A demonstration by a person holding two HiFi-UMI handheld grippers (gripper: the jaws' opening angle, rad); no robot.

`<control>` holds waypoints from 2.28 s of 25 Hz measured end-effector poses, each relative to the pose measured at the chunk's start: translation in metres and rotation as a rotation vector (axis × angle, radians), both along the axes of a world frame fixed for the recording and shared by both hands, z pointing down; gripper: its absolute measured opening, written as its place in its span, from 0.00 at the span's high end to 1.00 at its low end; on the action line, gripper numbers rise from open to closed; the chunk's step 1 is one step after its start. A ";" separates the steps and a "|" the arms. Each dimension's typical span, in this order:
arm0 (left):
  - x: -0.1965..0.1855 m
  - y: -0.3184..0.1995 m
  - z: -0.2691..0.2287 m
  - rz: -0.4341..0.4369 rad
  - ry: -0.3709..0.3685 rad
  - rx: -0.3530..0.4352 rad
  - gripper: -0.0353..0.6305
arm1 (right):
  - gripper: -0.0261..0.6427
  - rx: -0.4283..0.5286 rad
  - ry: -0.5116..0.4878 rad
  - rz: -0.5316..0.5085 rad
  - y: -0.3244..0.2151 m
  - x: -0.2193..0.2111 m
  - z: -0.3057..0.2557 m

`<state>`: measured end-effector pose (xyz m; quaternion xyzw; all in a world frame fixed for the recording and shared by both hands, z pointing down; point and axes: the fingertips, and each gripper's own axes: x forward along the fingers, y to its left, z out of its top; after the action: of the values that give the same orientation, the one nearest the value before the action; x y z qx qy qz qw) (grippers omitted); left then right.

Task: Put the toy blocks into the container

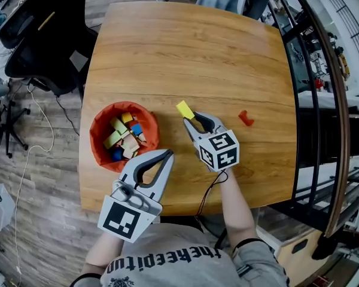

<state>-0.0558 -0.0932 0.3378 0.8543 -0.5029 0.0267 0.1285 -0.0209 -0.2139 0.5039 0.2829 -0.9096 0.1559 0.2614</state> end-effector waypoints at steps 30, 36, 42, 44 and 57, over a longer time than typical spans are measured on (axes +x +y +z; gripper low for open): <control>-0.030 0.044 -0.024 -0.016 0.035 0.104 0.93 | 0.76 0.202 -0.148 -0.023 0.071 -0.029 -0.121; -0.050 0.059 -0.028 -0.066 0.033 0.117 0.93 | 0.76 0.230 -0.161 -0.080 0.084 -0.055 -0.134; -0.074 0.075 -0.030 -0.141 0.028 0.128 0.93 | 0.76 0.235 -0.167 -0.151 0.098 -0.083 -0.137; -0.079 0.079 -0.030 -0.165 0.026 0.132 0.93 | 0.76 0.235 -0.170 -0.176 0.101 -0.091 -0.137; -0.104 0.095 -0.031 -0.240 0.024 0.135 0.93 | 0.76 0.225 -0.167 -0.256 0.118 -0.125 -0.134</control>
<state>-0.1602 0.0021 0.3064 0.7948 -0.6007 -0.0333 0.0792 -0.1459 -0.0960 0.3696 0.1783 -0.9684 0.0417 0.1693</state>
